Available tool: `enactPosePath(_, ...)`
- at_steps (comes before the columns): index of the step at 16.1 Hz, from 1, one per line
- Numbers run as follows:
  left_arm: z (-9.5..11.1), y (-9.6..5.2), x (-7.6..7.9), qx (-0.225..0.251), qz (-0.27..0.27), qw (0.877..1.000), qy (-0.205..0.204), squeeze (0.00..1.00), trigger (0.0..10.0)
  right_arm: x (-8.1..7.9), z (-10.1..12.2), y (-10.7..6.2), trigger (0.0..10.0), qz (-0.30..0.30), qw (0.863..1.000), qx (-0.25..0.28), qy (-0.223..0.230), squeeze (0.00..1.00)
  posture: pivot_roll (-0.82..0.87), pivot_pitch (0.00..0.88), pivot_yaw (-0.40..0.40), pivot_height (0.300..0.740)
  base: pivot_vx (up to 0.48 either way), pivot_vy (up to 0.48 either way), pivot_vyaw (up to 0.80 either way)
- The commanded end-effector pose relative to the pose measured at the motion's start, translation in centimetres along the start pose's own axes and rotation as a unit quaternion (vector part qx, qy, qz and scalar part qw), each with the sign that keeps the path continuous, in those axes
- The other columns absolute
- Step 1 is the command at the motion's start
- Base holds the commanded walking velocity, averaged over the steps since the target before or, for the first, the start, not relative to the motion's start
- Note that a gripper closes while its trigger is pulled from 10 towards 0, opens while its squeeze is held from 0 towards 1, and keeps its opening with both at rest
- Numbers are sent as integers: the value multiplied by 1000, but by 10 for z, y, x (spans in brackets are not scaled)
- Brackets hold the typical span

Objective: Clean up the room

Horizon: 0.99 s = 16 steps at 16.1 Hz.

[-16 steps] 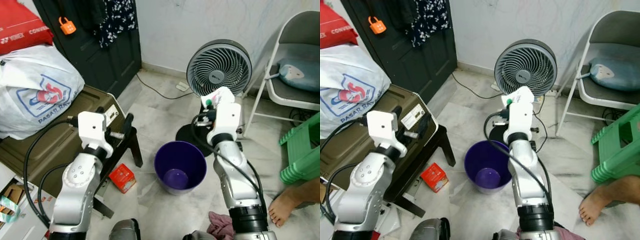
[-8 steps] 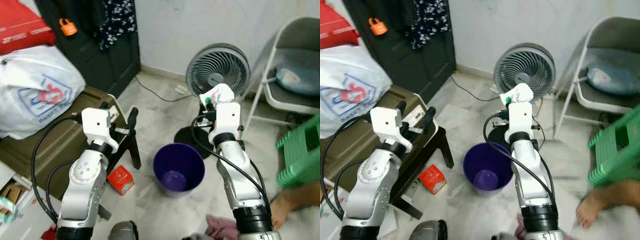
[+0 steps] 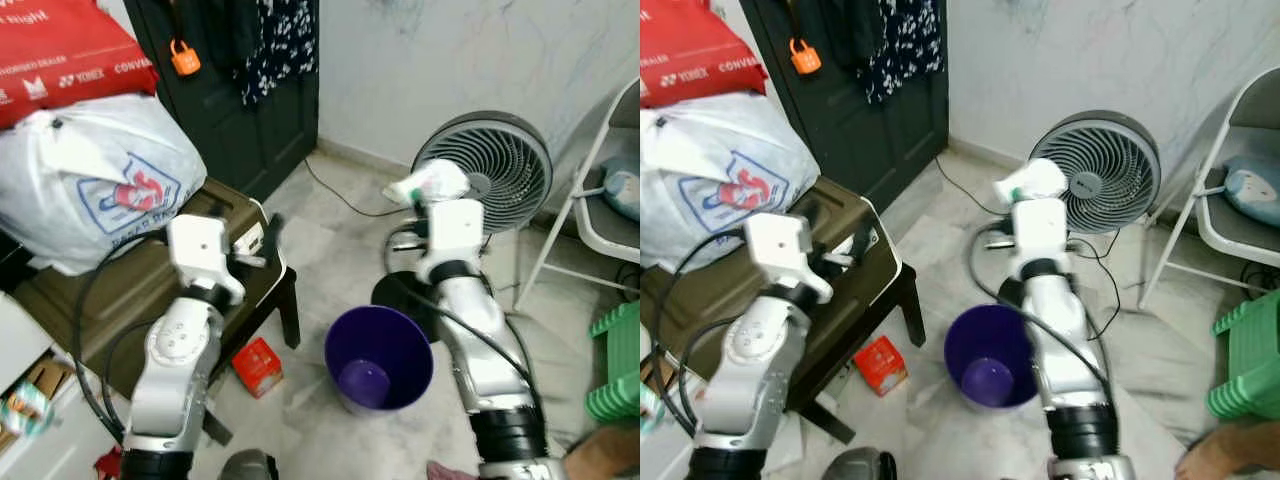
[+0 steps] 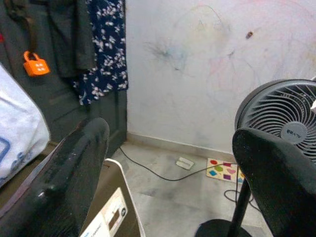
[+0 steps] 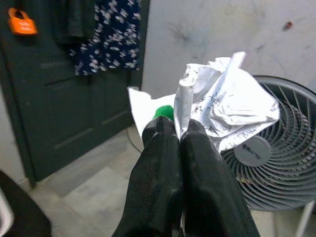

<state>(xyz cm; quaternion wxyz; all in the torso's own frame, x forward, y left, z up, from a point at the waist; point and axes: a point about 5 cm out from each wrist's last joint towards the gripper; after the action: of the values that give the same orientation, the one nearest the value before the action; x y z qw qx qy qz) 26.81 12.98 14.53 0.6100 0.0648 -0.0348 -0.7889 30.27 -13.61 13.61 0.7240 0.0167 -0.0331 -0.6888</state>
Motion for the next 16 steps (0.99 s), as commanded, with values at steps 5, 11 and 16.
enactPosePath(5, 1, -2, -6, 2, 3, 1000, 10, 0, 10000, -9, 2, 1, 10000, 12, 1000, 6, 7, 0, 14, 21, 14, 740, 190, 0, 0)
enactPosePath(11, -1, -2, -8, -10, 21, 1000, 12, 0, 10000, -8, -2, 0, 10000, -5, 1000, -5, 4, 0, 21, 32, 14, 740, 117, 0, 0)
enactPosePath(16, -2, -14, -10, -15, -3, 999, 28, 0, 10000, 23, -36, -12, 10000, -139, 982, -121, 38, 0, 28, 64, 25, 740, 0, 0, 0)
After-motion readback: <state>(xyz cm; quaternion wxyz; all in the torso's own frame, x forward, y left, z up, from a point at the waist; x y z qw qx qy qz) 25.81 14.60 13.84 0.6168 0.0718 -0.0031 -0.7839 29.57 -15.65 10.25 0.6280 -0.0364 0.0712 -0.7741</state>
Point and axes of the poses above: a point about 5 cm out from each wrist's last joint towards the gripper, its own y axis pointing out of the wrist towards the gripper, its own z axis along the axis of the wrist's last joint, x = y × z, and after that the axes turned 6 degrees about y, right-handed
